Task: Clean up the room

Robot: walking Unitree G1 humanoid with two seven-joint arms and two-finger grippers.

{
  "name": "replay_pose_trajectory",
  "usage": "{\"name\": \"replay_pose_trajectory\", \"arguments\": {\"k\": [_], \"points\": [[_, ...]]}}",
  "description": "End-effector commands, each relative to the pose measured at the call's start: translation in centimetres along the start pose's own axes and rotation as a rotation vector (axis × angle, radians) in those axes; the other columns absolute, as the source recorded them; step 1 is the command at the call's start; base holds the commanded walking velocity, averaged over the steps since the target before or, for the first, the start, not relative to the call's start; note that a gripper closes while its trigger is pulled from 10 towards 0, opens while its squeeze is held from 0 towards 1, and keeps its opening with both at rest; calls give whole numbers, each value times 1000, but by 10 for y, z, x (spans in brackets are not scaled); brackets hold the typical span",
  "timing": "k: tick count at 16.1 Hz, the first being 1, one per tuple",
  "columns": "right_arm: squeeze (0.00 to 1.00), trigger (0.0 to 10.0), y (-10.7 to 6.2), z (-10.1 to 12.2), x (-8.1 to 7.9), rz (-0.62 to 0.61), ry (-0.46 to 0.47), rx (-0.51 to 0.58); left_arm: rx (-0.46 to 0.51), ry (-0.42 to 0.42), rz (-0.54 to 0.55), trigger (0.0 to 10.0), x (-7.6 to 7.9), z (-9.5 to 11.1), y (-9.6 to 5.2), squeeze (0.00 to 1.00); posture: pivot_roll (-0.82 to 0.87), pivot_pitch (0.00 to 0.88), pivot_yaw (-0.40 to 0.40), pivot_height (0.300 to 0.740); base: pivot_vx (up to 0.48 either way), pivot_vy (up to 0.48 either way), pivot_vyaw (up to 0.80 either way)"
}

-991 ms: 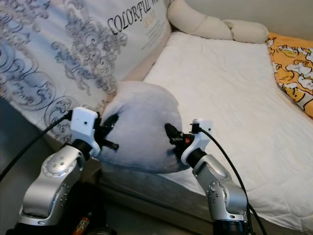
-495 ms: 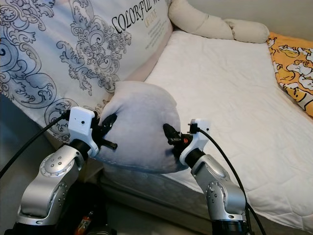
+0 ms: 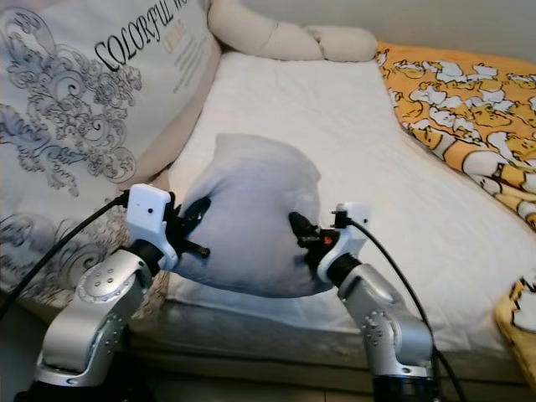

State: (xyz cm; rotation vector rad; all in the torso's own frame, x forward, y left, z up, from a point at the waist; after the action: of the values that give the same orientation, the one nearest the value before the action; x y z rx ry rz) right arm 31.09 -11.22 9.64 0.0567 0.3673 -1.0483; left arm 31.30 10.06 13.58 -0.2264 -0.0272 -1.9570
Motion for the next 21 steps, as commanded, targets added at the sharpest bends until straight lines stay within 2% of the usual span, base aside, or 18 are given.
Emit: {"name": "replay_pose_trajectory", "arguments": {"k": [1,2,3,4,6,9,16,21], "points": [[0,10000,3,6,-4,17,-17,17,36,11,24,10000,-7,11,-1,0,101,0,-30,740,428,0,0],[0,10000,4,6,-7,38,-23,14,38,12,28,10000,-8,11,-1,0,105,0,-34,740,428,0,0],[0,10000,4,2,-13,76,-96,-14,38,14,33,10000,-9,11,-2,0,108,0,-37,740,428,0,800],[0,10000,5,2,-14,83,-114,-18,39,15,34,10000,-9,11,-2,0,109,0,-37,740,428,0,800],[0,10000,5,1,-15,77,-86,-11,38,16,37,10000,-9,11,-3,0,114,0,-40,740,426,0,800],[0,10000,3,0,-7,29,-40,-9,31,20,32,10000,-10,10,-4,0,110,0,-33,740,426,0,0],[0,10000,-2,-1,-3,-2,-28,4,-2,53,-26,10000,-5,4,-1,0,82,0,-6,740,0,0,0],[0,10000,0,-1,-3,-8,-24,8,-15,94,-28,10000,-10,3,1,0,83,0,-3,740,0,0,0]]}}
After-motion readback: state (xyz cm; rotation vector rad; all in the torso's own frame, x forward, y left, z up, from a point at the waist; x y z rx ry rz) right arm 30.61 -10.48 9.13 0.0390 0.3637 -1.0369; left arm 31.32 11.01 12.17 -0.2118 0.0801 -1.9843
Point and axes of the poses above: a point about 5 cm out from each wrist's last joint towards the gripper, its own y axis pointing out of the wrist towards the gripper, its own z axis along the axis of the wrist's last joint, x = y × z, the point moved 5 cm from there along y, pointing out of the wrist towards the gripper, and after that the axes turned 10 degrees about -y, right-handed, at the moved point
